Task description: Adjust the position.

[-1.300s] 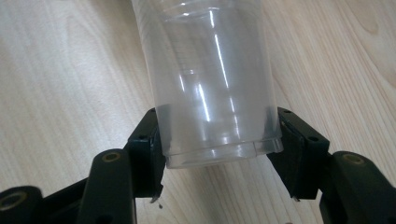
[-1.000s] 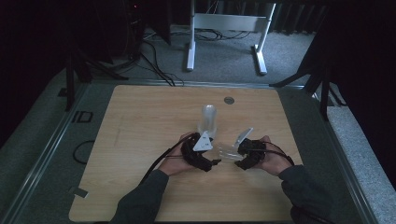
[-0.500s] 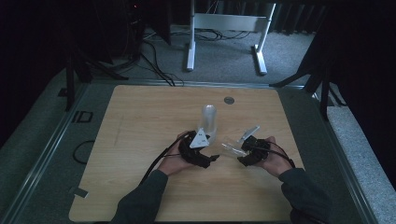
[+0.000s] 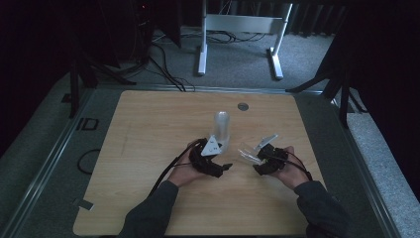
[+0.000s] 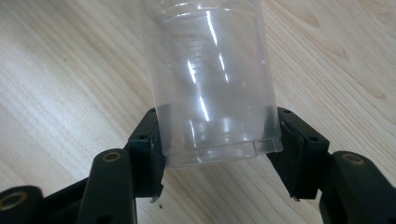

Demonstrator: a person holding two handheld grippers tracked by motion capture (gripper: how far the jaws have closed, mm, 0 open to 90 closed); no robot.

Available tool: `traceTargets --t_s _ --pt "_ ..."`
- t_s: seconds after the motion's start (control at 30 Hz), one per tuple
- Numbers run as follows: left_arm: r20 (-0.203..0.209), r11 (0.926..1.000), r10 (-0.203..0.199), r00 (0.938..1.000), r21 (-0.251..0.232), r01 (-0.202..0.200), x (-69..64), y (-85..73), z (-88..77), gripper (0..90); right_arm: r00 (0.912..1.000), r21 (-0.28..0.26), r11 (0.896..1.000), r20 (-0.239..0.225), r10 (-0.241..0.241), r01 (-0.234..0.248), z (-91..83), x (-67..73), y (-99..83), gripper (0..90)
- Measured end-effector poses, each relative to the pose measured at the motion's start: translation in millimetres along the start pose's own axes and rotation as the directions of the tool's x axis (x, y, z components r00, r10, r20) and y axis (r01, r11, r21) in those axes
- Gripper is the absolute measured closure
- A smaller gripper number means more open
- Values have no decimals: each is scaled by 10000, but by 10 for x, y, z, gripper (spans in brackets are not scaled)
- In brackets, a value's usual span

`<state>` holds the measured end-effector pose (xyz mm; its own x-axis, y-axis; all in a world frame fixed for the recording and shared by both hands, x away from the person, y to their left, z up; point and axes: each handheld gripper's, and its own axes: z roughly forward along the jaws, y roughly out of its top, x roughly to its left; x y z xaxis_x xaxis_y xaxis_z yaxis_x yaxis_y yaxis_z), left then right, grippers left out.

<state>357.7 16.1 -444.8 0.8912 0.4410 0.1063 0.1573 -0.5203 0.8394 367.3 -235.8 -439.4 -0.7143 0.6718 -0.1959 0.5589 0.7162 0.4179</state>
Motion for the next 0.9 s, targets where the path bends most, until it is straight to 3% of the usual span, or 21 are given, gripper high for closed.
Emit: traceTargets --t_s 0.03,0.2,0.47,0.67,0.73,0.8,0.83,0.9 --pt "-17 10000 -45 10000 -12 45 3 -4 2 216 9995 -88 9995 101 290 -289 1 -14 -8 420" --pt "54 9999 -156 9999 42 156 7 -18 18 216 9975 -234 9979 366 611 -603 11 -30 -22 420" --pt "-1 9996 -266 9996 78 266 16 -28 32 216 9849 -595 9902 1114 1324 -1263 48 -18 -49 420" --pt "-15 9994 -316 9995 109 316 19 -33 41 216 9727 -873 9809 1397 1851 -1741 75 -12 -74 419" --pt "-21 9995 -312 9995 109 312 17 -32 45 216 9629 -1117 9715 1498 2246 -2092 80 -22 -91 420" --pt "-20 9994 -316 9995 120 316 17 -30 48 216 9545 -1200 9685 1804 2376 -2183 80 -13 -95 420" --pt "-20 9994 -316 9995 120 316 17 -30 48 217 9545 -1200 9685 1804 2376 -2183 80 -13 -95 420" --pt "-52 9993 -361 9993 99 361 10 -26 58 218 9411 -1440 9610 2121 2632 -2363 84 -2 -94 421"
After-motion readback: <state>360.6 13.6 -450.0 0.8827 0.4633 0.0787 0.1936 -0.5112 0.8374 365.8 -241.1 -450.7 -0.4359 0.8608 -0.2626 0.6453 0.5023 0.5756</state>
